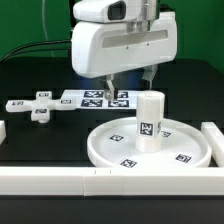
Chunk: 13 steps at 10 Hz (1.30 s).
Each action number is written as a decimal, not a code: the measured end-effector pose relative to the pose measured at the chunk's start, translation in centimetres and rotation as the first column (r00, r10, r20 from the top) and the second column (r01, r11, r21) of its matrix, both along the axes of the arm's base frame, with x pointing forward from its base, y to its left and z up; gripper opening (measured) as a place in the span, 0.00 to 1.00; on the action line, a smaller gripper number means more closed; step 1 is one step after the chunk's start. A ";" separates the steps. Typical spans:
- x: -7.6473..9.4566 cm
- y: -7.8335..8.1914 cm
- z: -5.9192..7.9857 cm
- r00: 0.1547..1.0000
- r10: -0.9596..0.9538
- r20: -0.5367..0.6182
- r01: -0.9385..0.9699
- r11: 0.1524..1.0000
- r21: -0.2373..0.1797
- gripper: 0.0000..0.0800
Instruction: Assemble round table
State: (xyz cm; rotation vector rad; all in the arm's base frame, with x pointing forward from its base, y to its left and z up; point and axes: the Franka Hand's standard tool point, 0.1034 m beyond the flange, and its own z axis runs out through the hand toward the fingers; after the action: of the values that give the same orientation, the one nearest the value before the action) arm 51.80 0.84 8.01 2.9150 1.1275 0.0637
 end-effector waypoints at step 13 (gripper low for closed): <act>-4.2 -12.3 -1.4 0.984 0.177 -0.001 -0.176 0.983 -0.041 0.81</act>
Offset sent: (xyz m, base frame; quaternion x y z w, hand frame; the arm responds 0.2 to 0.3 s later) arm -0.0294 -0.0635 -0.0082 -0.0011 0.0138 -0.1019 0.9947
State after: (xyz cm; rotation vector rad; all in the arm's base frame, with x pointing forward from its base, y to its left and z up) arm 47.64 -11.48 6.59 2.7718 1.3673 0.0459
